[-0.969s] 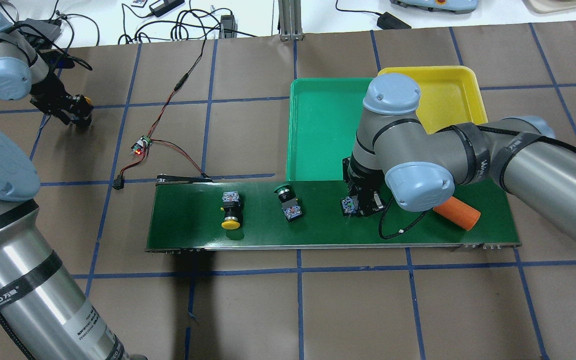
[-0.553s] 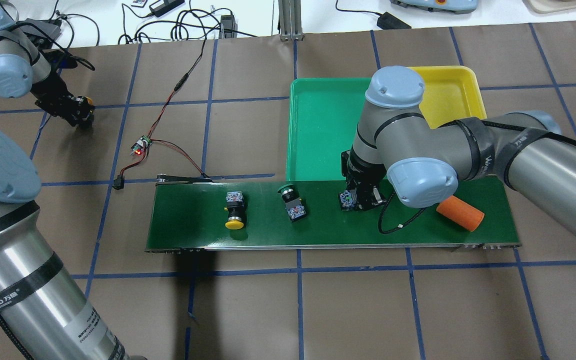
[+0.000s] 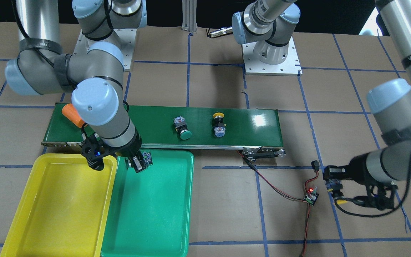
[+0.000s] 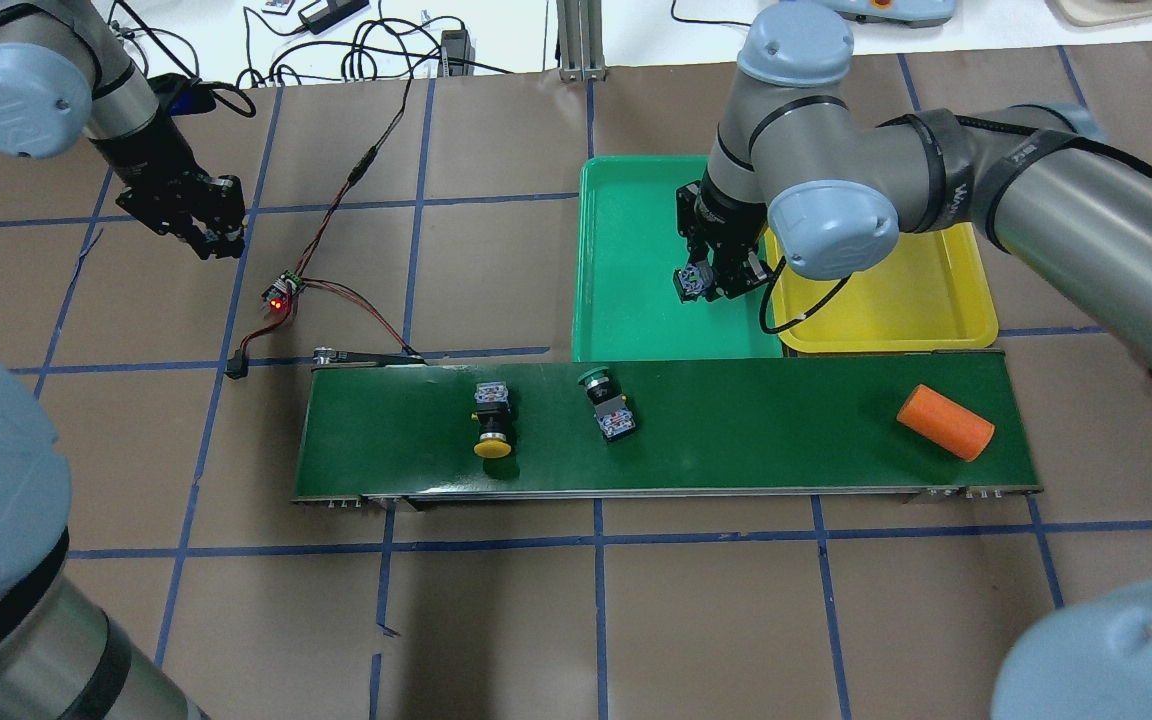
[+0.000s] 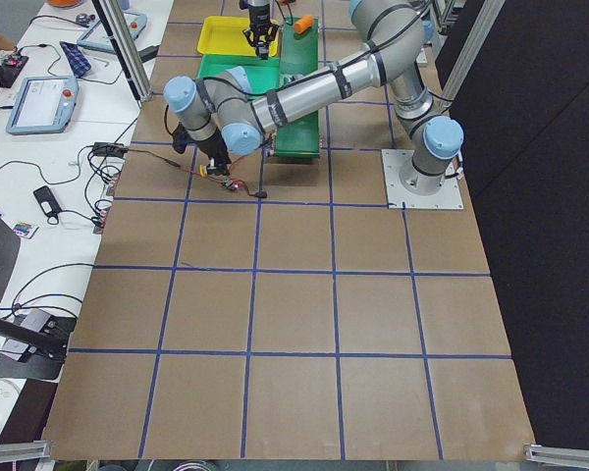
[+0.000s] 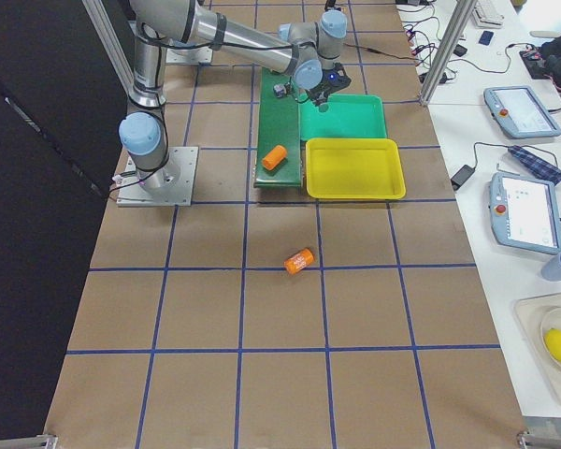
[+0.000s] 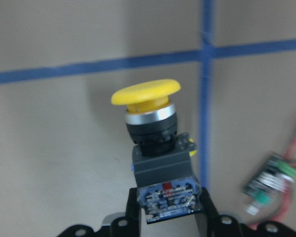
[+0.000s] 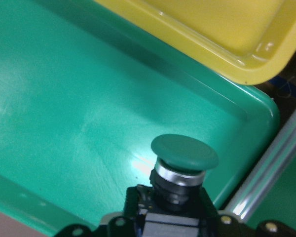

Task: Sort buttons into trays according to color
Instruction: 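Drop the green switch into the green tray while the left gripper carries the yellow switch, then place the yellow switch on the belt while the right gripper lowers to a green switch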

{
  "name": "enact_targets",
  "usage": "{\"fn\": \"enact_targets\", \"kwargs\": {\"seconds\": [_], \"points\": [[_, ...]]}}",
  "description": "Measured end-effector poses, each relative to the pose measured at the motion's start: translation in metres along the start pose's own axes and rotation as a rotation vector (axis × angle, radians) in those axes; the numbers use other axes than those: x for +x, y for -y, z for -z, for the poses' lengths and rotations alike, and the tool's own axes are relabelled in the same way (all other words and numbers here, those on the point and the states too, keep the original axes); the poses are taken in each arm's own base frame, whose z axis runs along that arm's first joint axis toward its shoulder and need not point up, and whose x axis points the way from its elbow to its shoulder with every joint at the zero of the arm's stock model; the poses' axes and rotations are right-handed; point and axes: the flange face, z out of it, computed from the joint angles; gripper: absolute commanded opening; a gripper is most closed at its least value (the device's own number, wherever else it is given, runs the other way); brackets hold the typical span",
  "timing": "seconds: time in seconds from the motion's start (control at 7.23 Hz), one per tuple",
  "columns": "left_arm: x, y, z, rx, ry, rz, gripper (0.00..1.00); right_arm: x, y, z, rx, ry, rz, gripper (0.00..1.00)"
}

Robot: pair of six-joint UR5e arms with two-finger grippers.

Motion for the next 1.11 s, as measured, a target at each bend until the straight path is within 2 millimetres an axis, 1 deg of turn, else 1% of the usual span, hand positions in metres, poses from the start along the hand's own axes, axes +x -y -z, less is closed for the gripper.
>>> {"fn": "enact_targets", "kwargs": {"seconds": [0.14, 0.28, 0.42, 0.55, 0.69, 0.83, 0.97, 1.11], "points": [[0.04, -0.037, -0.003, -0.01, 0.007, 0.012, 0.0, -0.005, 0.015, -0.006, -0.004, -0.004, -0.019, 1.0], [0.073, -0.073, -0.01, -0.011, 0.017, 0.023, 0.0, -0.006, 0.023, -0.007, -0.01, -0.004, -0.028, 1.0], [0.102, -0.103, -0.017, 0.012, 0.032, 0.034, 0.0, -0.005, 0.026, -0.004, -0.006, -0.001, -0.01, 1.0], [0.13, -0.125, -0.024, 0.035, 0.046, 0.045, 0.0, 0.0, 0.027, 0.007, 0.01, -0.006, 0.031, 1.0], [0.156, -0.143, -0.038, 0.038, 0.057, 0.042, 0.14, 0.014, 0.02, 0.035, 0.031, -0.02, 0.083, 1.0], [0.172, -0.157, -0.053, 0.034, 0.064, 0.03, 0.23, 0.038, 0.008, 0.073, 0.04, -0.036, 0.165, 1.0], [0.181, -0.166, -0.068, 0.023, 0.065, 0.017, 0.56, 0.064, -0.006, 0.107, 0.042, -0.048, 0.264, 1.0], [0.184, -0.174, -0.083, 0.004, 0.066, 0.004, 0.84, 0.083, -0.018, 0.126, 0.046, -0.059, 0.35, 1.0]]}}
